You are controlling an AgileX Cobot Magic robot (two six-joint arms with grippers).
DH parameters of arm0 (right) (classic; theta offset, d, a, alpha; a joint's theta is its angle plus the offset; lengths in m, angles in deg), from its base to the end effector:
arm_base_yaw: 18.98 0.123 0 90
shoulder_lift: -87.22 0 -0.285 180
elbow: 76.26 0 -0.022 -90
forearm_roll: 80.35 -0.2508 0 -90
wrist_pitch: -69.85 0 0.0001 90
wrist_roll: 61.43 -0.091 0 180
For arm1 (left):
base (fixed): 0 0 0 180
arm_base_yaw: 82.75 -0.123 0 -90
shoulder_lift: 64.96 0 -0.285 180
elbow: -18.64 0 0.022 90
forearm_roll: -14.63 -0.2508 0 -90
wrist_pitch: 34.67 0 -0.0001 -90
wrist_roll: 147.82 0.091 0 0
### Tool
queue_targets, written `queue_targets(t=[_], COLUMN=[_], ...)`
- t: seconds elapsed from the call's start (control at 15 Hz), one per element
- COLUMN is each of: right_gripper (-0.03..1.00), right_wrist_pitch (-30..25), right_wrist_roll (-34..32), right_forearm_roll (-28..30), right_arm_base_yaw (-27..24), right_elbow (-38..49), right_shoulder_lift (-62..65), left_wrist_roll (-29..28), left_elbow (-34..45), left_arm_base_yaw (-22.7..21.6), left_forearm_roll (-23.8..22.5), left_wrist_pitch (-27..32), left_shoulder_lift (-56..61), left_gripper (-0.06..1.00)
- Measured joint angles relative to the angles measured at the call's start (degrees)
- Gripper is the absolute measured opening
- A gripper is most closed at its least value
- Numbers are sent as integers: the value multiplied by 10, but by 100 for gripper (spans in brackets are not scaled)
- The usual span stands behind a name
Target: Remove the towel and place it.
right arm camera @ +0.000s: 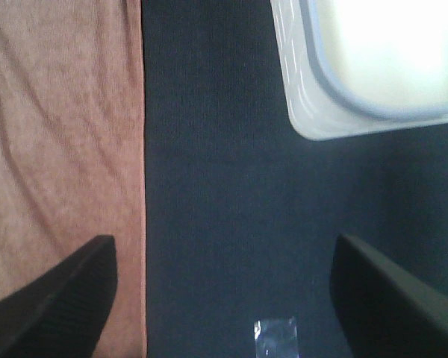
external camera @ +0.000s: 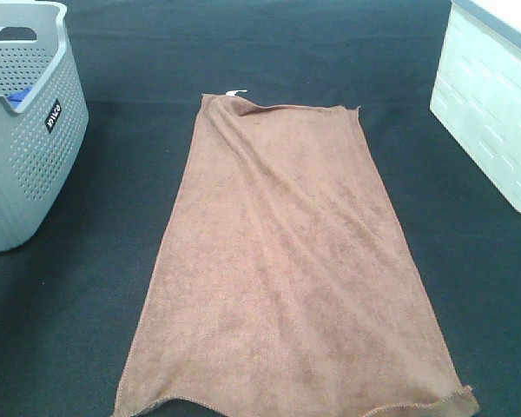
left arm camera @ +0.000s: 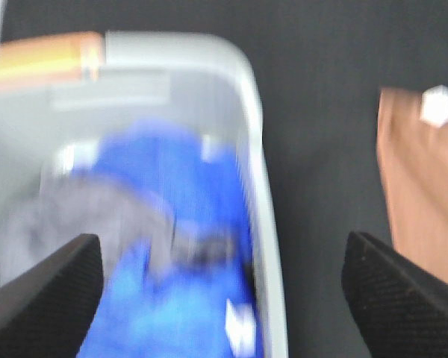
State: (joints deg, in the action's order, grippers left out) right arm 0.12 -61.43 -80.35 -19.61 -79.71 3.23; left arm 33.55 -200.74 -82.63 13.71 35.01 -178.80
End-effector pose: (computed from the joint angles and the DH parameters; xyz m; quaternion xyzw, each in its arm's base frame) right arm 0.2590 -0.0028 0.3903 0.0053 0.9665 -0.0014 0.2565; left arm 0.4042 0.0005 0.3983 0.0127 0.9513 0.0114 0.3077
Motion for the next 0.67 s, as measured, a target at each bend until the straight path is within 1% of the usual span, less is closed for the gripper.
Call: queue_targets(t=[0.13, 0.27, 0.47, 0.67], right_gripper=[76, 76, 76, 76], right_wrist_pitch=[-1, -1, -1, -1], right_wrist_roll=[-7, -8, -8, -9], right_forearm_roll=[0, 0, 0, 0], right_arm_base_yaw=[0, 0, 0, 0], right_elbow=[64, 118, 200, 266], right_shoulder_lift=[73, 153, 290, 432], left_wrist_roll=[2, -14, -37, -36], left_elbow=[169, 308, 470, 584], left_arm_base_yaw=[0, 0, 0, 0], left_forearm_roll=[-10, -20, -29, -37], left_wrist_pitch=[-21, -49, -75, -113], left_shoulder_lift=[127, 254, 423, 579], left_gripper=[82, 82, 82, 82])
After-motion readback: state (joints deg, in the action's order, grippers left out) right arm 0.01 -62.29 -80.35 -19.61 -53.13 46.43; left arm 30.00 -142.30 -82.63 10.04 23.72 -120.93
